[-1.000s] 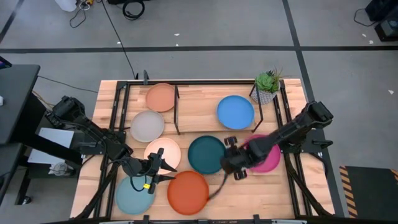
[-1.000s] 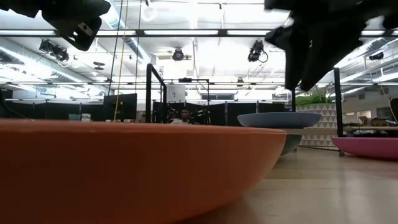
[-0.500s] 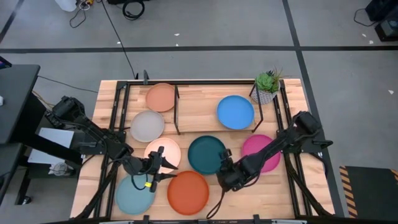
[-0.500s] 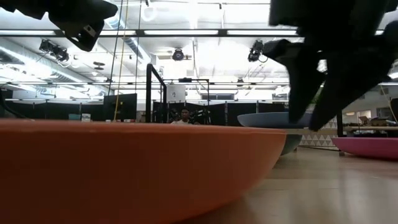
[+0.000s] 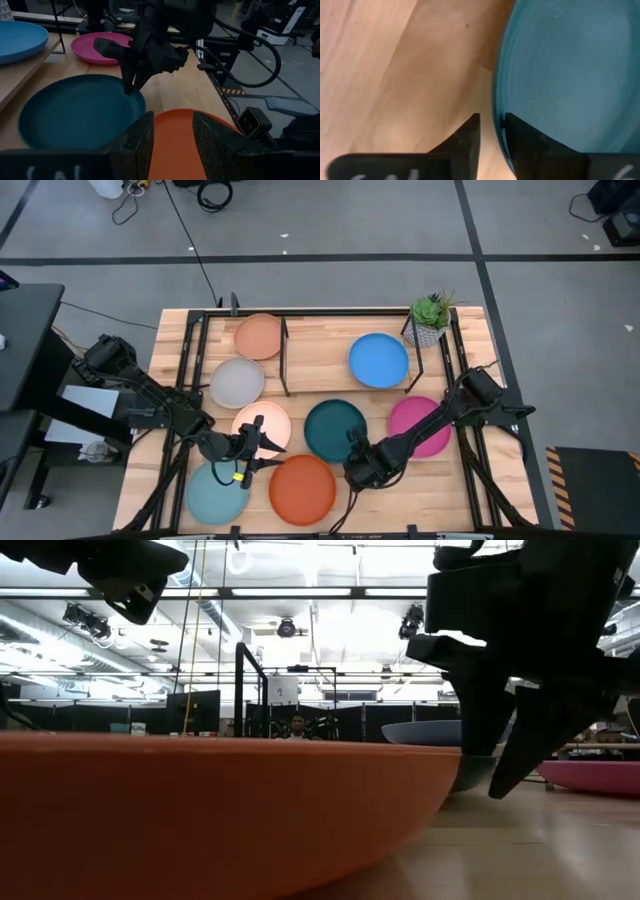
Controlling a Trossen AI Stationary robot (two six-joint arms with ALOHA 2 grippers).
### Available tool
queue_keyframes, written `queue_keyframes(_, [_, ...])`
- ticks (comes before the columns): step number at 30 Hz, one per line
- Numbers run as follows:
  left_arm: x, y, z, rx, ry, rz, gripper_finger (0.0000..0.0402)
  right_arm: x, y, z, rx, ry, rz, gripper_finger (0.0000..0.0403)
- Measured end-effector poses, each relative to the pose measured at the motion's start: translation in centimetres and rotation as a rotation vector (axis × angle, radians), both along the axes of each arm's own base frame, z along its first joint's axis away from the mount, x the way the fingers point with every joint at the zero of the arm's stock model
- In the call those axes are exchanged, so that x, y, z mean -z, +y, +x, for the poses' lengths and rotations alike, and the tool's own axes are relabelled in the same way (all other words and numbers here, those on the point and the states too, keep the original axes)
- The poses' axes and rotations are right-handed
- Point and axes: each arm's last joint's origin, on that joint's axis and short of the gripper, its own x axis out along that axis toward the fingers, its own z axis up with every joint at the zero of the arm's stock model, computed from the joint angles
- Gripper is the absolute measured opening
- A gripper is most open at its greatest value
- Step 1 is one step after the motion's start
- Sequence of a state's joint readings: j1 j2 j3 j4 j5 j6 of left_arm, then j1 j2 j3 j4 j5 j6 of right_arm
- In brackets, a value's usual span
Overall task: Place and stack plates onto a shelf
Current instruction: Stack the green plate on top of the blue plate on the shelf
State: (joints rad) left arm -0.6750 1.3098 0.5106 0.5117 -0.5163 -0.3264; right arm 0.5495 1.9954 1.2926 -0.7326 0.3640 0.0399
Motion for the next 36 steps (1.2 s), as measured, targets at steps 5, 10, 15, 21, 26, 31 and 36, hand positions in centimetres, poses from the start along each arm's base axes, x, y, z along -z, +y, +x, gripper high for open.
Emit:
queue_keyframes(5, [0.0,0.0,0.0,0.000,0.000,0.000,0.0141,-0.3,0.1,-0.1,-0.007,0.011,0.044,0.0039])
queue_keyframes(10, [0.0,0.0,0.0,0.000,0.000,-0.001,0.0141,-0.7,0.7,-0.3,0.012,0.049,0.097,0.0019])
queue_keyframes(15, [0.0,0.0,0.0,0.000,0.001,-0.001,0.0141,-3.5,2.5,-0.3,0.026,0.074,0.132,0.0025])
queue_keyframes(21, [0.0,0.0,0.0,0.000,0.002,-0.002,0.0141,-8.0,5.0,0.0,-0.024,0.010,0.169,0.0023])
queue_keyframes(26, [0.0,0.0,0.0,0.000,0.001,-0.003,0.0141,-10.5,6.1,0.0,-0.043,-0.057,0.158,0.0023])
queue_keyframes(31, [0.0,0.0,0.0,0.000,0.001,-0.003,0.0141,-11.6,6.5,-0.3,-0.054,-0.068,0.138,0.0023])
queue_keyframes(36, [0.0,0.0,0.0,-0.001,0.001,-0.004,0.0141,-12.0,5.9,-0.8,-0.011,-0.045,0.049,0.0023])
